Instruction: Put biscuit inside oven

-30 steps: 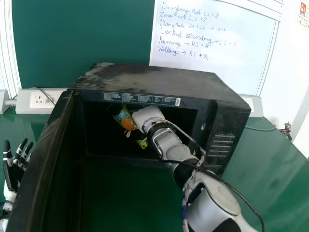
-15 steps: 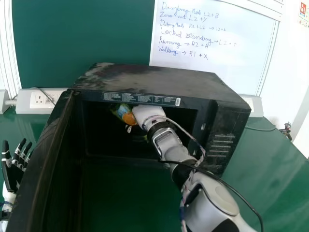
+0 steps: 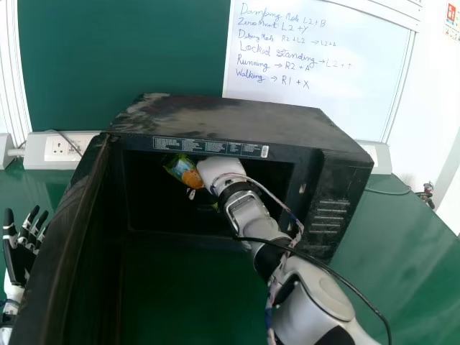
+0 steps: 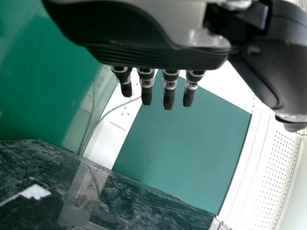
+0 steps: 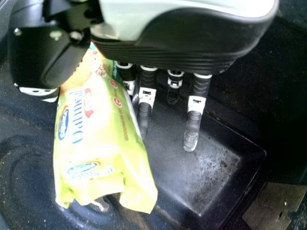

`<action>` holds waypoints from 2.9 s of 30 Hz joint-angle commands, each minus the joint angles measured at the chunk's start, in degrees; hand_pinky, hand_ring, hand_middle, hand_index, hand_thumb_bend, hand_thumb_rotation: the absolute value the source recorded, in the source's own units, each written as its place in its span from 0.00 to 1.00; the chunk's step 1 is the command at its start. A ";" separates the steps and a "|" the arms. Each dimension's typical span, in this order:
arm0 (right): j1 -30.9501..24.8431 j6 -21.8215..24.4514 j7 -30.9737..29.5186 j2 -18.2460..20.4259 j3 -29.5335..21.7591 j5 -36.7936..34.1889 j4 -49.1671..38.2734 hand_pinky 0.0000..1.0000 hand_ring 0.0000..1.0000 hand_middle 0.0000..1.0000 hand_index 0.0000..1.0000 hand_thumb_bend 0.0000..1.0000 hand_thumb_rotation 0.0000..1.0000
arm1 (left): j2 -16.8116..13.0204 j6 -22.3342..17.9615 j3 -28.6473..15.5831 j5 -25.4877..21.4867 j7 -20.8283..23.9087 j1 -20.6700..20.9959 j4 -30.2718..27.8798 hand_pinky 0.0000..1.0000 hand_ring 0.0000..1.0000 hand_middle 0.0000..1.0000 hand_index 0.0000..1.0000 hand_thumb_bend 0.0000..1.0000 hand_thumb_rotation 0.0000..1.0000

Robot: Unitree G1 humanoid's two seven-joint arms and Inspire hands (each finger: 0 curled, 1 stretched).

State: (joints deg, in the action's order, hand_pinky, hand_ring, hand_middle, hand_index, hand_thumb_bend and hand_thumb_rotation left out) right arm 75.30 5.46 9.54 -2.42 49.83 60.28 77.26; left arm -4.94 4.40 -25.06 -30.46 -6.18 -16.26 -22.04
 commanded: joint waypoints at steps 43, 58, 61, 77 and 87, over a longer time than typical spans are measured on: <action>1.11 -0.65 -22.32 -3.22 -11.28 -14.38 -9.52 0.89 0.97 1.00 1.00 1.00 0.42 | -1.23 0.51 -0.12 0.17 -0.76 1.51 1.02 0.83 0.88 0.90 0.94 0.97 0.63; -12.06 0.55 -22.10 -8.46 -14.43 -16.36 -27.91 0.94 1.00 1.00 1.00 1.00 0.74 | -2.02 0.44 -0.47 -0.78 -1.51 1.99 2.20 0.83 0.88 0.90 0.94 0.97 0.62; -13.98 1.18 -22.90 -9.42 -14.50 -15.98 -31.10 0.94 1.00 1.00 1.00 1.00 0.77 | -2.20 0.21 -0.51 -0.67 -1.78 2.17 2.56 0.84 0.89 0.90 0.95 0.98 0.62; -24.22 -0.77 -25.07 -17.58 -16.03 -14.45 -50.46 0.88 0.99 1.00 1.00 1.00 0.77 | -1.86 0.34 -0.68 -1.04 -1.68 2.91 3.08 0.83 0.89 0.91 0.94 0.99 0.60; -31.52 -5.50 -24.05 -22.81 -22.83 -17.39 -60.57 0.78 0.88 0.93 0.95 0.97 0.73 | -2.59 -0.19 -1.24 -1.17 -2.65 3.60 4.65 0.84 0.89 0.91 0.94 0.97 0.61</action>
State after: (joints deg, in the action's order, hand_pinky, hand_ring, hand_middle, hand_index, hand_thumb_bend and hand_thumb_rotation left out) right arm 44.95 0.42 -14.71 -24.56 28.53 44.02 18.00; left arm -7.07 4.56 -25.82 -30.68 -8.25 -13.70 -17.88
